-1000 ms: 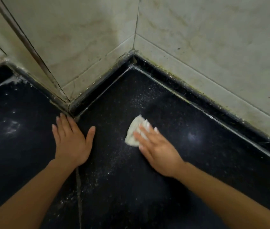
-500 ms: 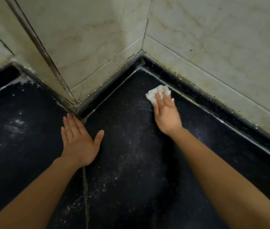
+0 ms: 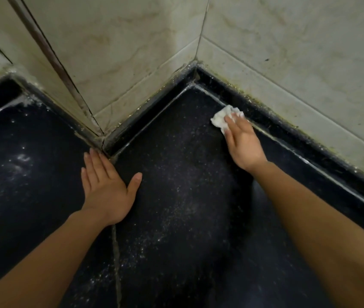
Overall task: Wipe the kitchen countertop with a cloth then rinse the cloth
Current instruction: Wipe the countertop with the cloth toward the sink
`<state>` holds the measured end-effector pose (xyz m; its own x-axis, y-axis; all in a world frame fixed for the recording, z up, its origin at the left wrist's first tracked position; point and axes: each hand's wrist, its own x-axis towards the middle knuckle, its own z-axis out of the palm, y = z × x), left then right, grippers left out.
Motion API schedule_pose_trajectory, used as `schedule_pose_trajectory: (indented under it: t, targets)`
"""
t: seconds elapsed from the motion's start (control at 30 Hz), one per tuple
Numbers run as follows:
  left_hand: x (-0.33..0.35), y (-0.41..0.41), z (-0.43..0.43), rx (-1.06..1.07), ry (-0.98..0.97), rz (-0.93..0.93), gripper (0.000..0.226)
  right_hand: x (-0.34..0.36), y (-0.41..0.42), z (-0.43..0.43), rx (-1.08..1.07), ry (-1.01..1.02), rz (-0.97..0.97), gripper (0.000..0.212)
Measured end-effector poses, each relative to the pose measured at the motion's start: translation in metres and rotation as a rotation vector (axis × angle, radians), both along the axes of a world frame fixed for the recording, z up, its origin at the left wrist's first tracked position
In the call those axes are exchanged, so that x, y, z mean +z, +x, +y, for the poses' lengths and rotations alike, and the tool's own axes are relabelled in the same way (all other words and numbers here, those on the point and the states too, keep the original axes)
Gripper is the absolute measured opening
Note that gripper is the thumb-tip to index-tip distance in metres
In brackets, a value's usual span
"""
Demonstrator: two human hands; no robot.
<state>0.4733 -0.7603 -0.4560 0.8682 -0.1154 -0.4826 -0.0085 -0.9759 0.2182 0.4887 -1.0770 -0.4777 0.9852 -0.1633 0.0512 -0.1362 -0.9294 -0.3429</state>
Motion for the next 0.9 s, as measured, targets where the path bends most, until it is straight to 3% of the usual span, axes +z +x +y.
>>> schedule_pose_trajectory:
  t: [0.13,0.27,0.37,0.43,0.53,0.67,0.77,0.9]
  targets:
    - [0.000,0.000,-0.002,0.006,0.005,0.002,0.099,-0.004,0.038,0.050,0.058,0.062,0.010,0.046]
    - [0.002,0.001,-0.001,0.012,0.008,0.014,0.101,0.000,0.020,0.098,0.449,0.124,0.008,0.045]
    - [0.001,0.001,-0.001,0.016,0.005,0.001,0.101,0.003,0.000,0.071,0.639,0.025,0.029,0.043]
    - [0.000,0.001,-0.001,0.010,0.006,-0.012,0.100,0.004,0.006,0.039,0.564,-0.010,0.033,0.045]
    - [-0.002,0.001,-0.001,0.008,0.018,-0.028,0.098,-0.001,0.037,0.015,0.286,0.017,0.013,0.044]
    - [-0.003,0.001,-0.001,0.010,0.023,-0.033,0.097,-0.006,0.078,0.053,0.046,0.089,0.007,0.043]
    - [-0.002,0.001,-0.001,0.011,0.018,-0.030,0.097,-0.006,0.061,0.089,0.258,0.170,-0.062,0.048]
    - [-0.002,0.000,-0.001,0.021,-0.007,-0.043,0.097,0.001,-0.003,0.094,0.667,0.165,0.010,0.043]
